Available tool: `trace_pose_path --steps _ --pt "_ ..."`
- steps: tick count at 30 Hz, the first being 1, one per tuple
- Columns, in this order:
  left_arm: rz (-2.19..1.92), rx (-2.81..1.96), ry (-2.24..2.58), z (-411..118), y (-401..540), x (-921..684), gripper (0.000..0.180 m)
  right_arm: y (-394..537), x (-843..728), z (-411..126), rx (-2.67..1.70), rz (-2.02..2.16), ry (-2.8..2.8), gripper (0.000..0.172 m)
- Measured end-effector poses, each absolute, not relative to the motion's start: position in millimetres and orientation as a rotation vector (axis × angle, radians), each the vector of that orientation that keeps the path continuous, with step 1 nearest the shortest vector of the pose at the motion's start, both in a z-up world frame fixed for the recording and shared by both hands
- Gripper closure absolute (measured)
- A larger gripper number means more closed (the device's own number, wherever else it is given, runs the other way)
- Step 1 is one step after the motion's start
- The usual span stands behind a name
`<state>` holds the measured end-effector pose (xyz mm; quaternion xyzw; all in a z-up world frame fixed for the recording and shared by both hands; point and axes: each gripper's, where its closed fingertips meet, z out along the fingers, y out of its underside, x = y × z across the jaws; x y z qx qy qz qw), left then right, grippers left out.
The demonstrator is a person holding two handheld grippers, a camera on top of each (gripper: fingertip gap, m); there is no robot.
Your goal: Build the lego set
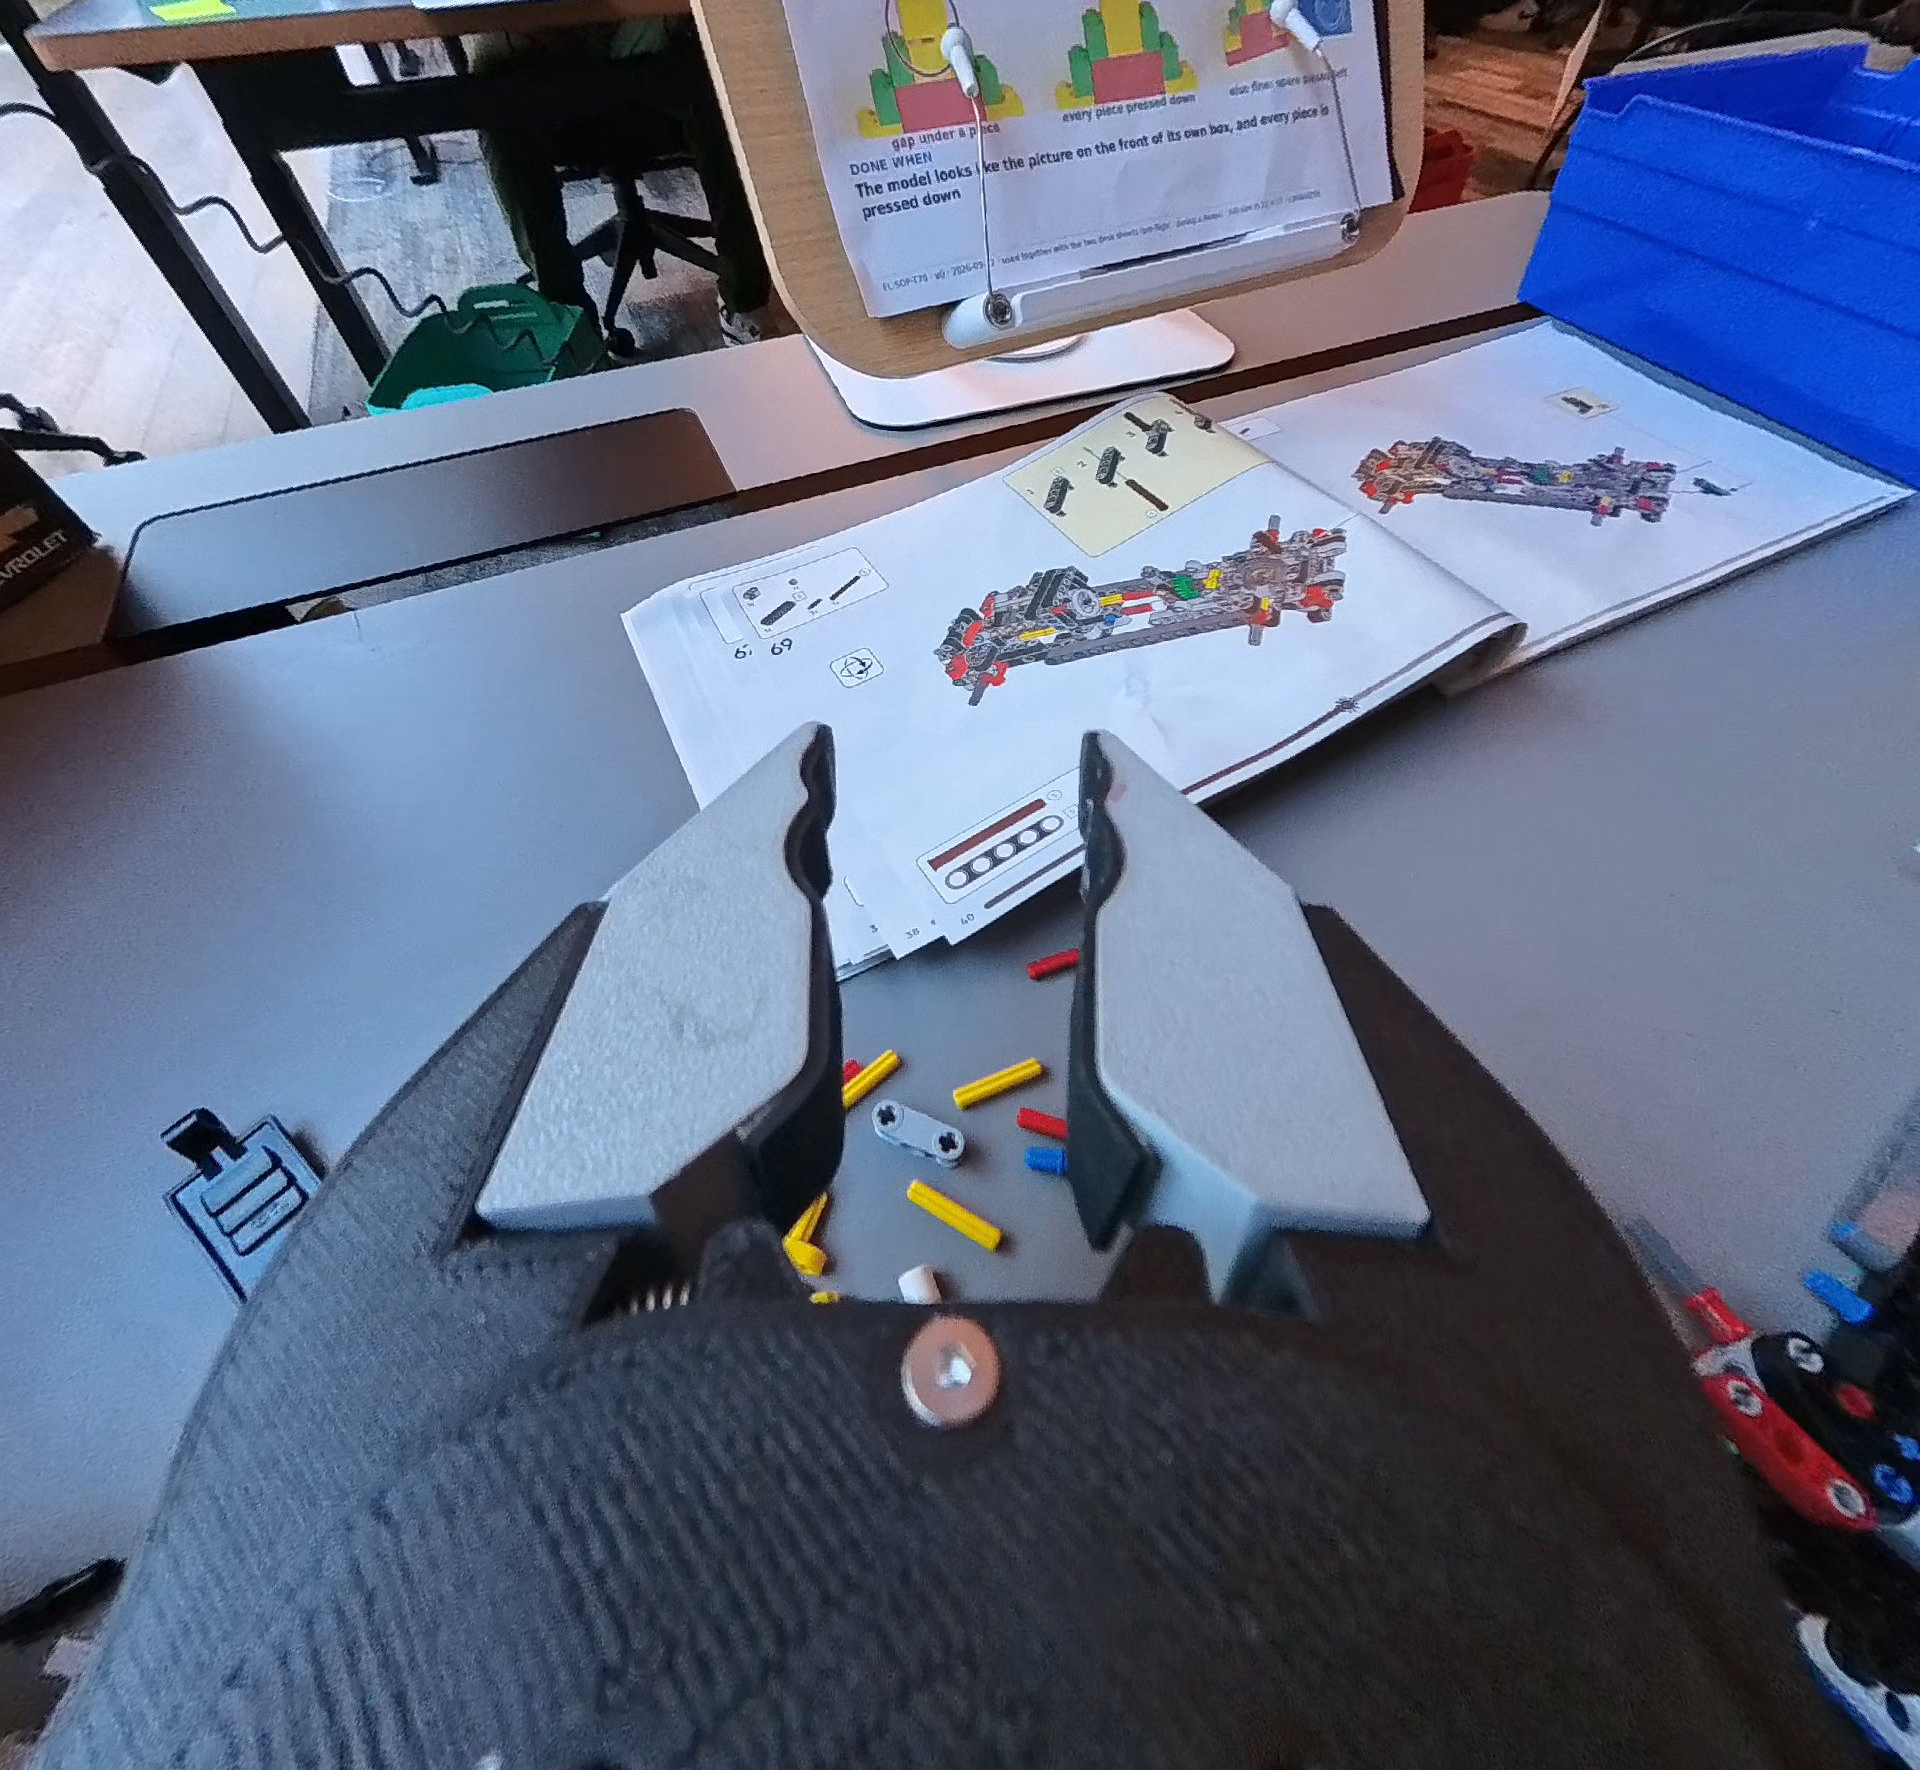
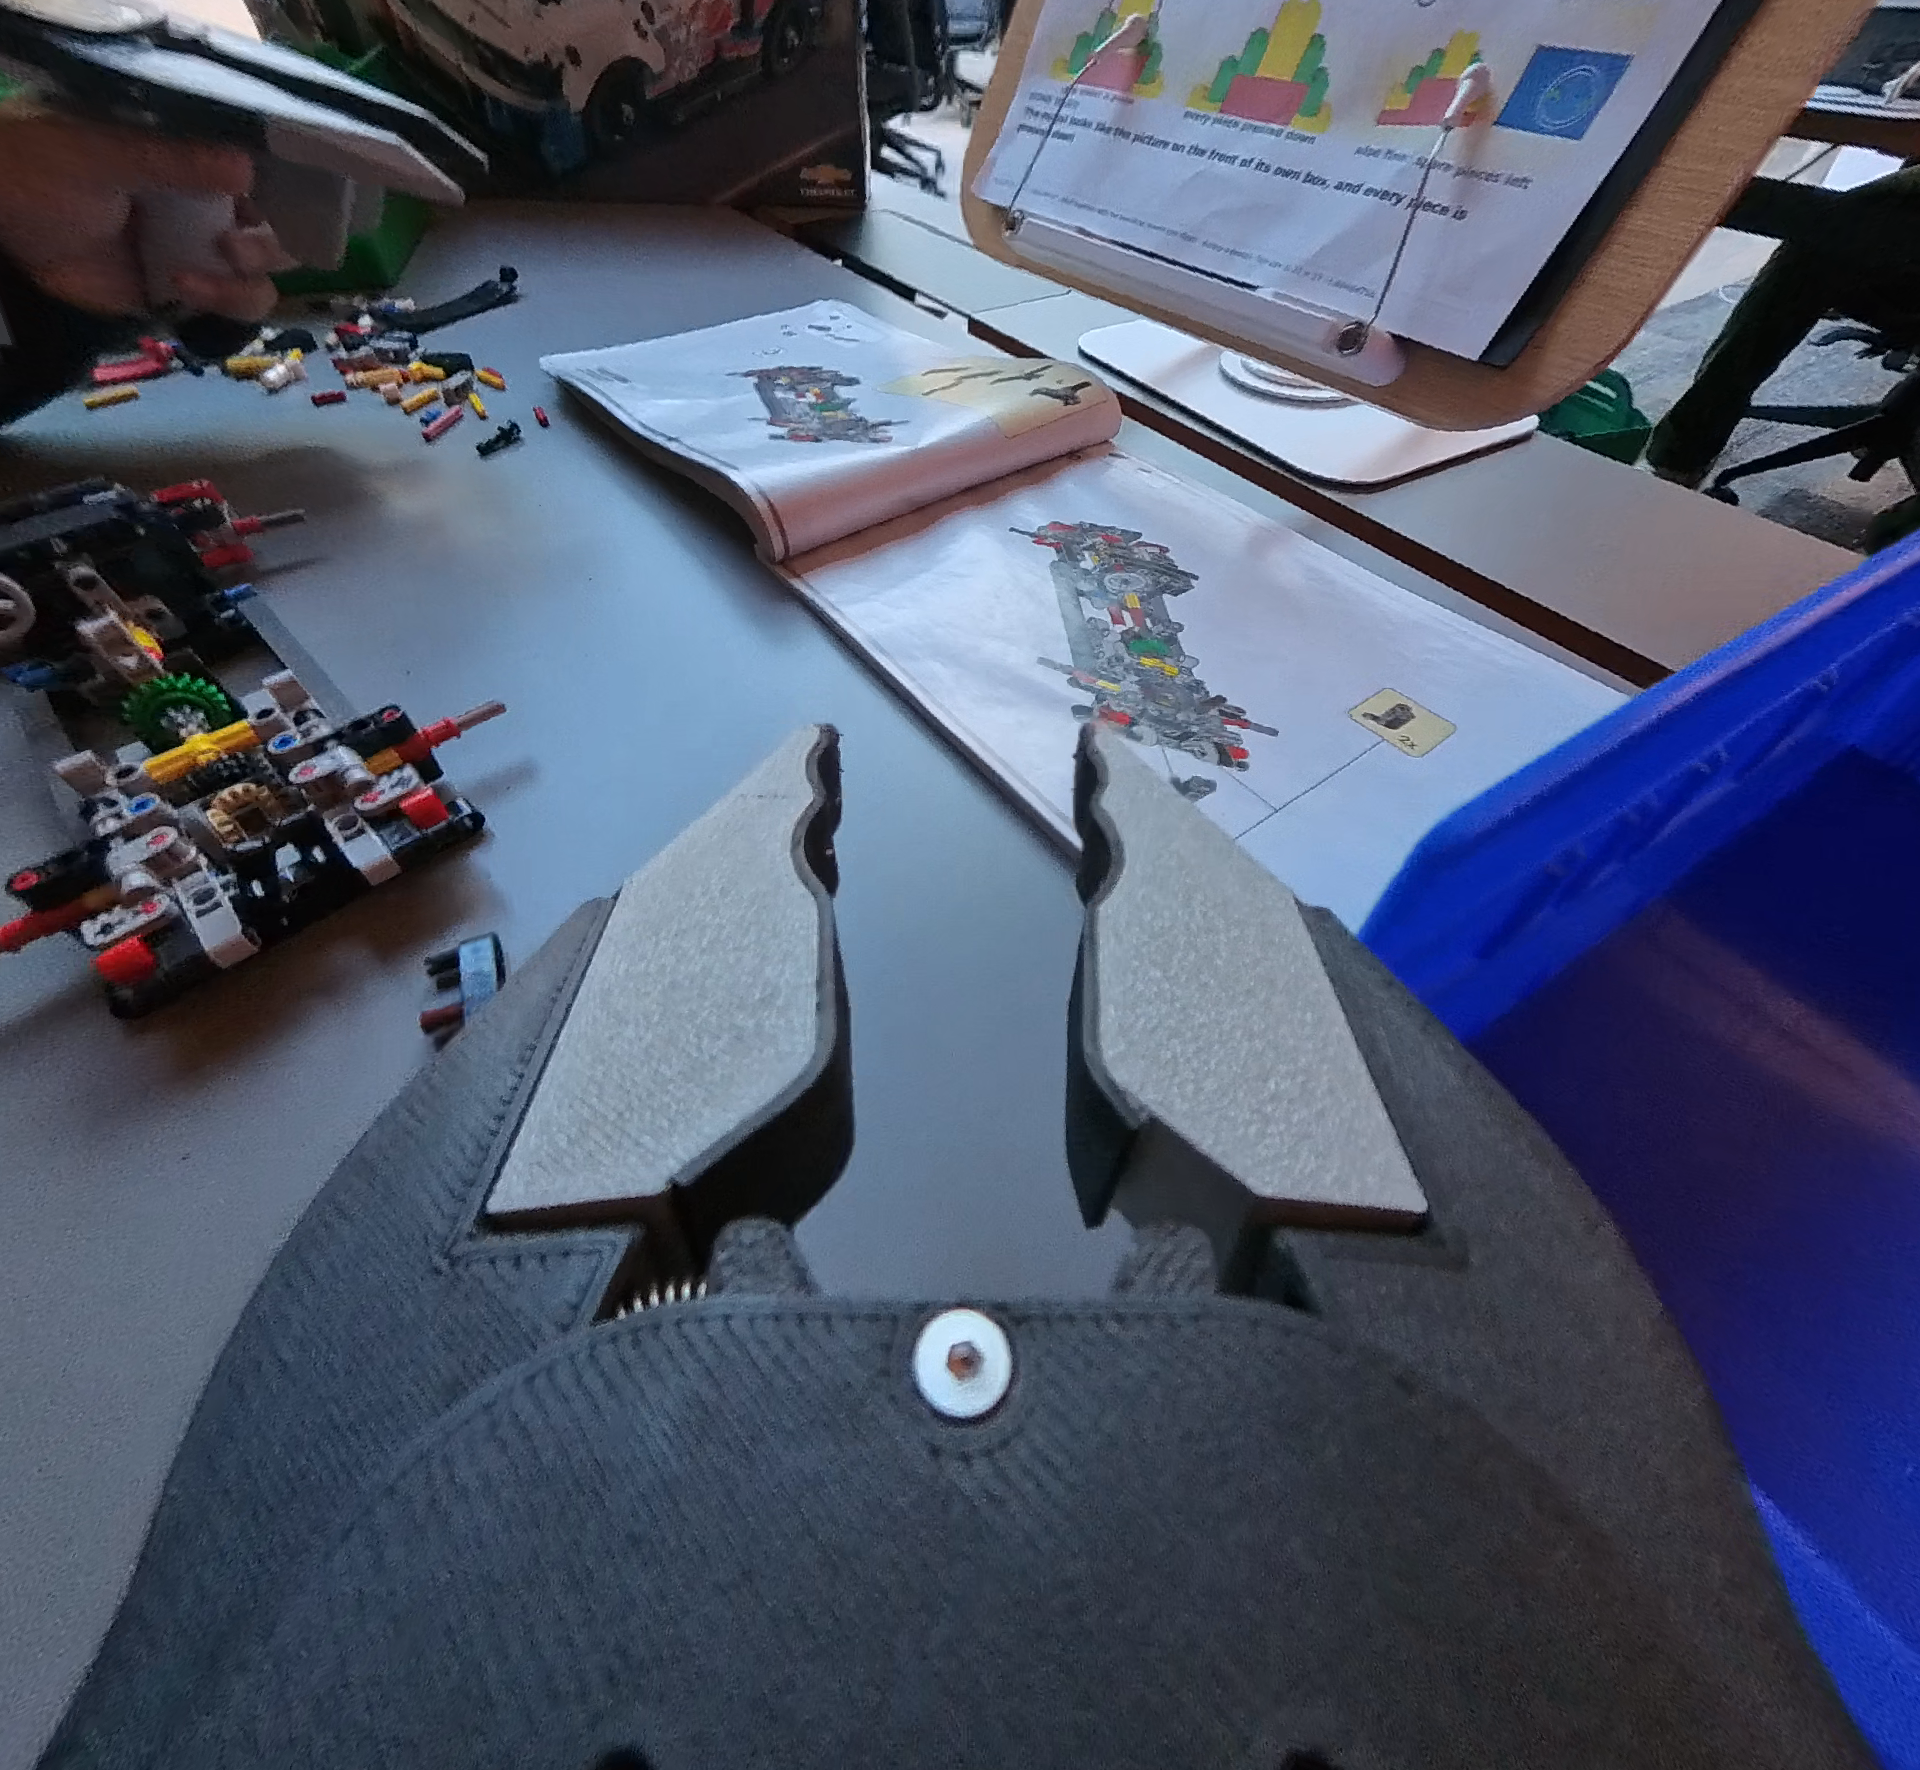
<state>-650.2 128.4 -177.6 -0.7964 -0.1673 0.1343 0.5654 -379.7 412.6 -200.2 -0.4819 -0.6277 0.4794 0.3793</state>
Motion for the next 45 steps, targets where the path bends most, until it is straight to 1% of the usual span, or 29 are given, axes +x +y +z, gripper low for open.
trace_pose_path --steps 2,8,12,16,21,24,27,28,30,35,41,45 --pt "0.320 -1.880 -0.381 -178.5 129.2 -648.9 0.136 405.8 -373.8 -201.2 -1.201 1.197 -1.663 0.136" --pt "0.353 -1.954 -0.289 -191.7 136.0 -640.1 0.135 361.5 -346.7 -202.8 -1.123 1.212 -1.830 0.138" --pt "0.278 -1.994 -0.226 -197.6 144.2 -622.2 0.134 336.3 -331.9 -222.0 -1.113 1.133 -1.984 0.138" --pt "0.213 -1.990 -0.180 -188.7 150.3 -601.5 0.134 315.7 -322.8 -241.9 -1.068 0.985 -2.128 0.140" --pt "0.159 -1.978 -0.114 -168.3 152.0 -566.3 0.136 311.5 -323.0 -271.8 -1.058 0.785 -2.250 0.145" --pt "0.122 -1.993 -0.063 -161.9 151.6 -540.7 0.137 307.0 -324.1 -273.9 -1.058 0.807 -2.262 0.156" --pt "0.054 -1.997 -0.001 -159.5 155.4 -507.7 0.137 303.4 -322.8 -274.4 -1.068 0.833 -2.272 0.158" --pt "0.033 -1.991 0.035 -158.5 157.9 -494.5 0.137 303.0 -321.4 -273.8 -1.070 0.834 -2.278 0.166" --pt "0.041 -1.970 0.137 -155.2 164.1 -470.1 0.138 306.6 -323.4 -267.5 -1.084 0.842 -2.232 0.167" --pt "0.179 -1.894 0.479 -151.2 183.2 -416.4 0.140 300.2 -322.6 -234.0 -1.183 1.161 -2.101 0.167" --pt "0.319 -1.718 0.922 -150.0 204.7 -348.8 0.138 256.0 -317.3 -194.6 -1.277 1.678 -2.079 0.167" --pt "0.326 -1.656 1.062 -155.9 216.3 -327.8 0.141 231.6 -321.7 -174.8 -1.298 1.915 -2.074 0.167"
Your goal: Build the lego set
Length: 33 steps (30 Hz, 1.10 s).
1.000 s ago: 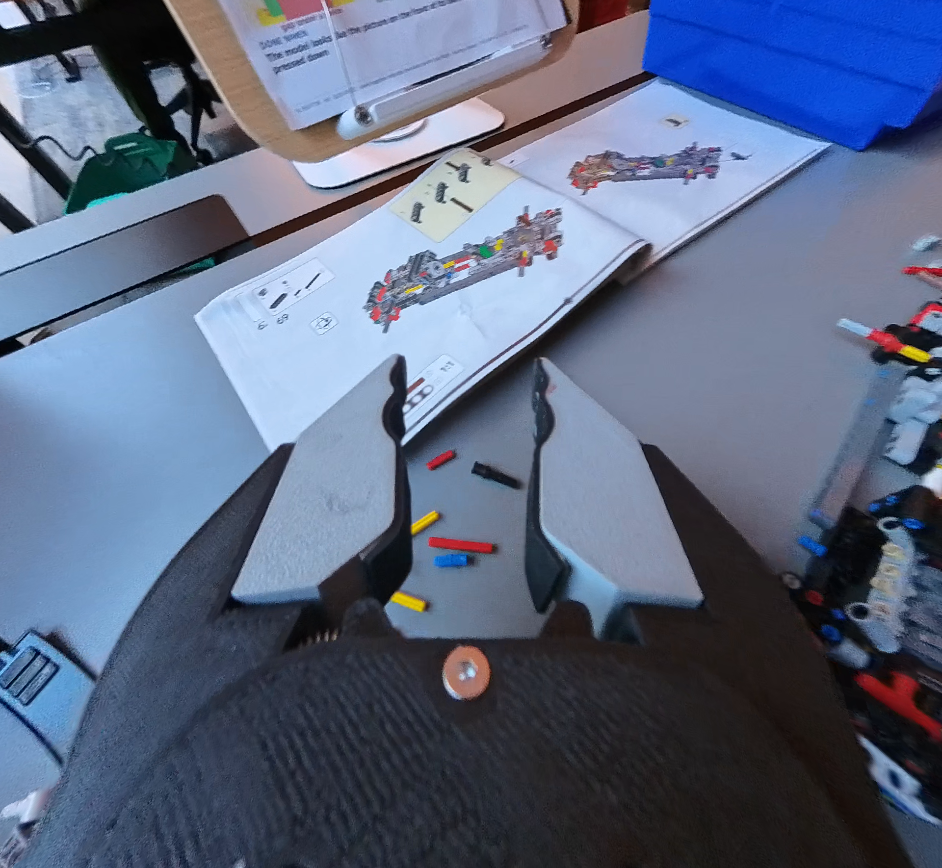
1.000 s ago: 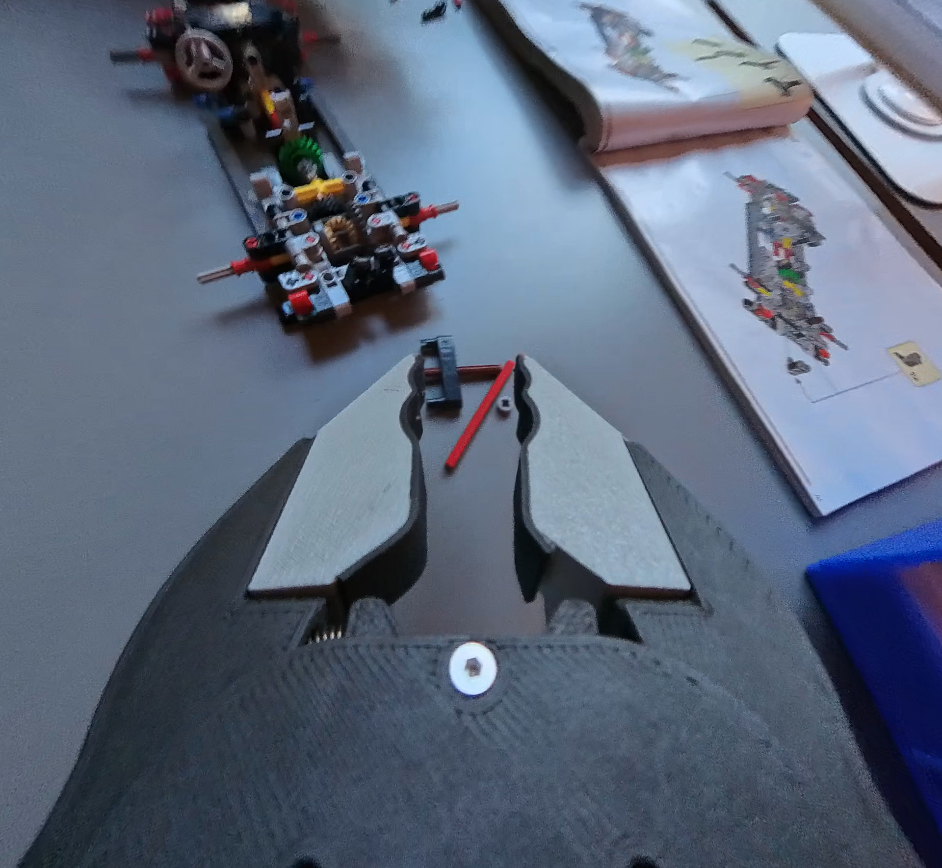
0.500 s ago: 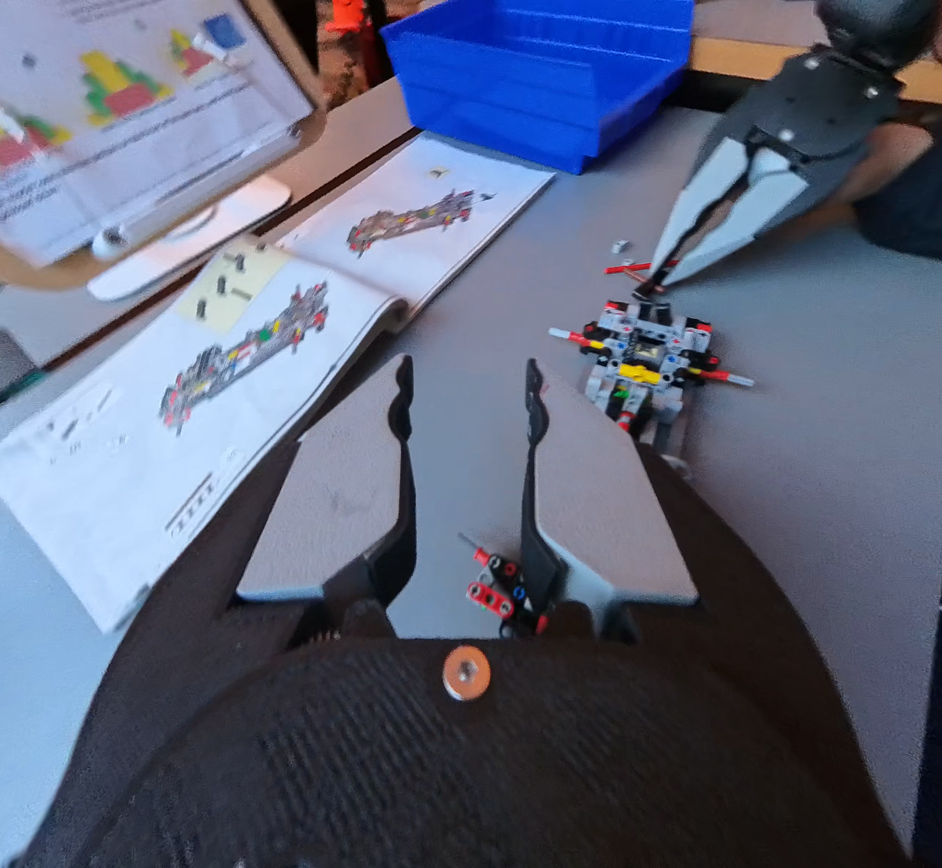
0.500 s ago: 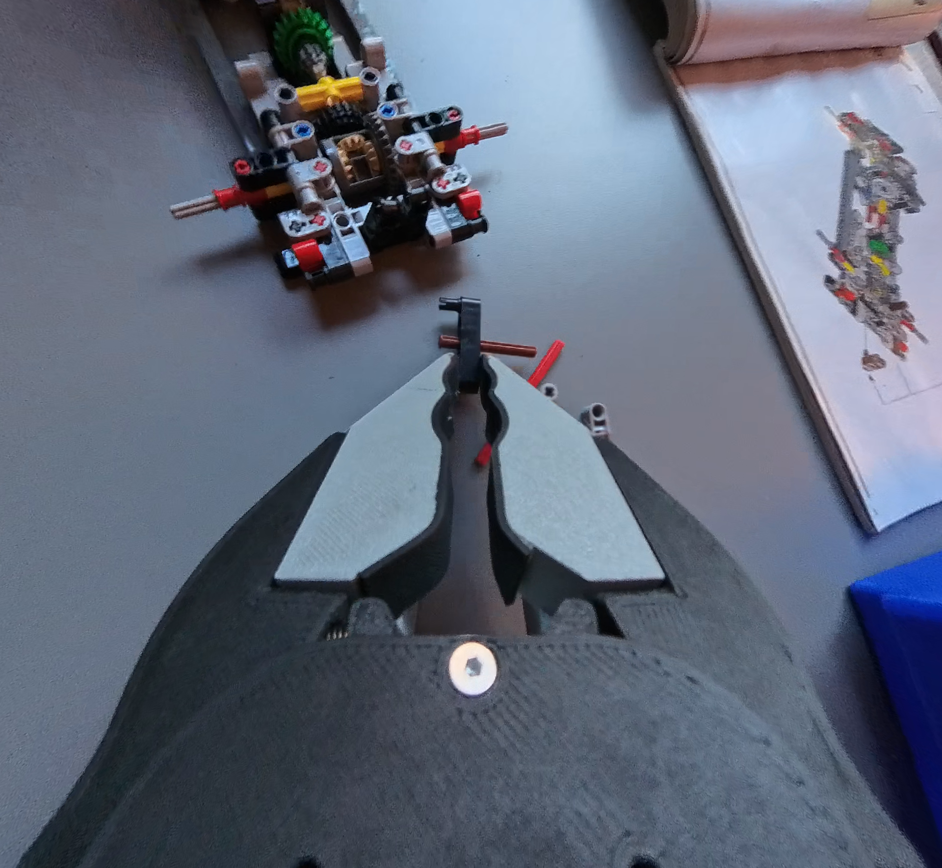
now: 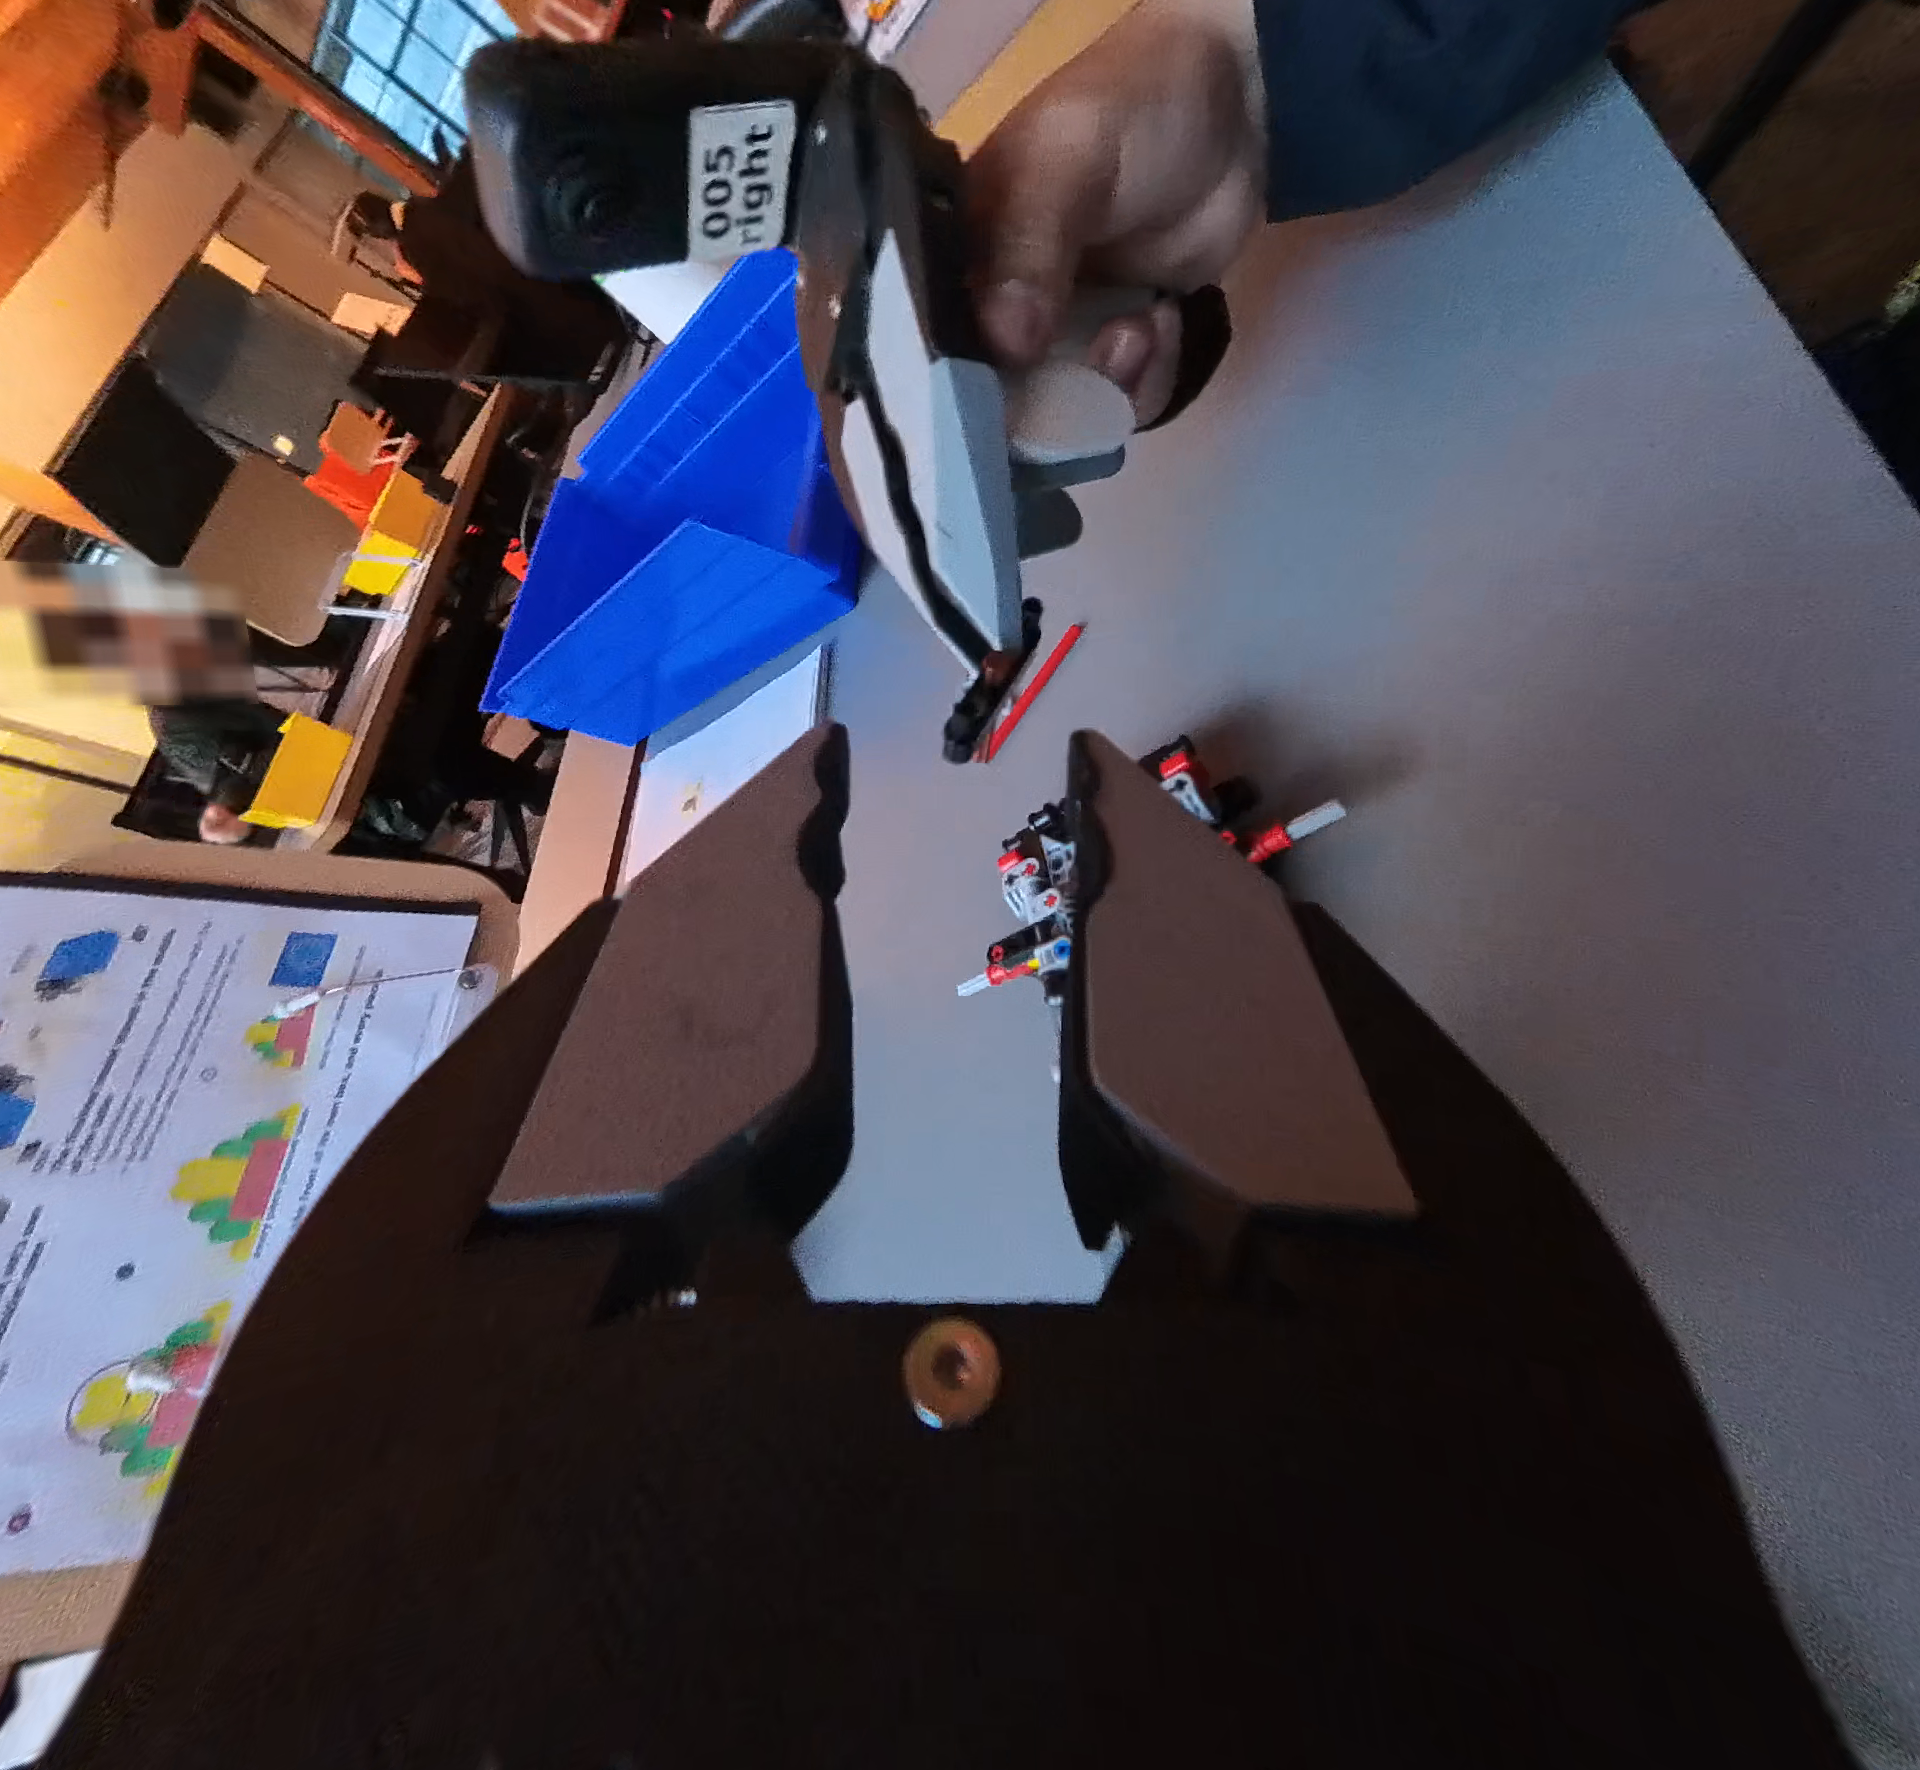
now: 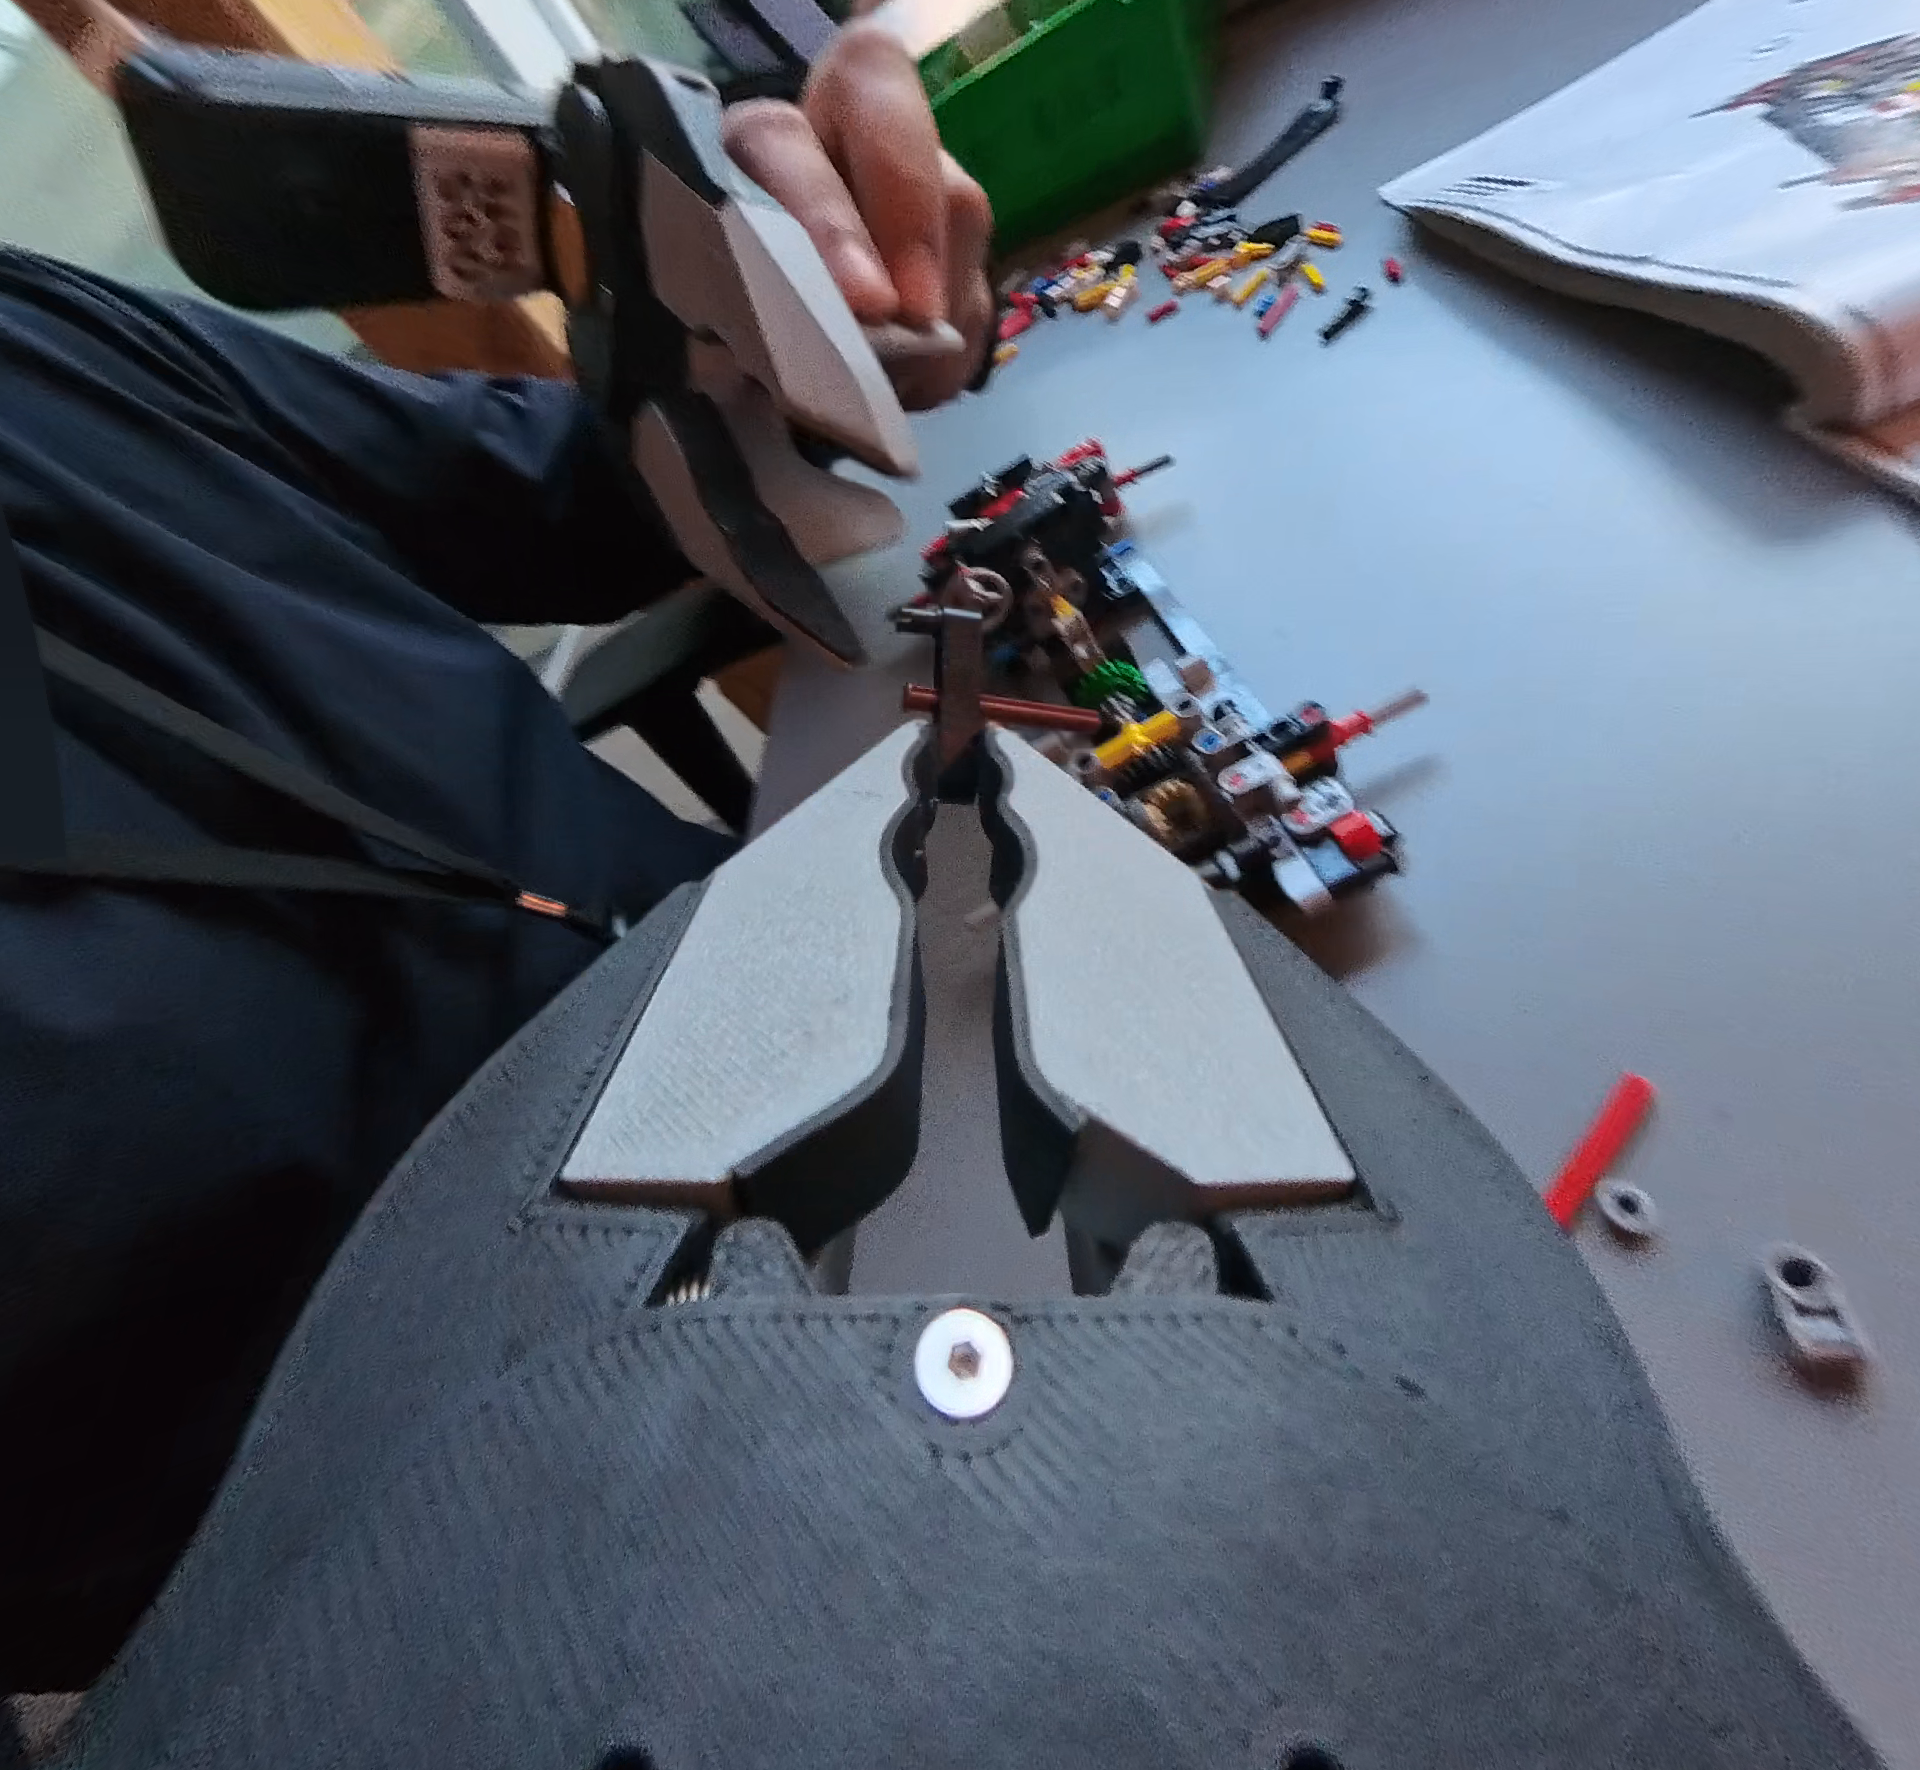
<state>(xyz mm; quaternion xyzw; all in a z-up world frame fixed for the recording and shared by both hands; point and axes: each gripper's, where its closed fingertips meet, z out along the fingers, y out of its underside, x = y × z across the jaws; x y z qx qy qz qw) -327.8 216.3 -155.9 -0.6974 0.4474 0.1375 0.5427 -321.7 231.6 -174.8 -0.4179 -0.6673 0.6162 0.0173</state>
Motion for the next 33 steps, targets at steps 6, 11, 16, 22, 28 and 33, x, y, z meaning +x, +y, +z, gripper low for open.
trace_pose_path --steps 6,11,16,22,28,33 --pt "0.234 -1.637 1.027 -151.5 217.3 -335.6 0.161 212.3 -333.0 -158.2 -1.302 2.131 -2.116 0.167" --pt "0.280 -1.588 0.994 -144.9 209.9 -358.2 0.178 204.5 -361.3 -159.0 -1.230 2.012 -2.166 0.167" --pt "0.445 -1.548 0.989 -152.1 208.5 -394.4 0.179 205.3 -397.6 -166.6 -1.075 1.705 -2.168 0.167" --pt "0.659 -1.450 0.998 -158.8 199.4 -415.5 0.178 198.0 -419.4 -174.6 -0.908 1.562 -2.104 0.167" --pt "0.951 -1.316 1.101 -164.4 197.1 -413.0 0.179 202.0 -418.0 -179.1 -0.922 1.644 -2.047 0.163" --pt "0.990 -1.225 1.047 -149.2 193.9 -411.8 0.179 224.2 -411.1 -167.2 -1.035 1.879 -1.927 0.157"
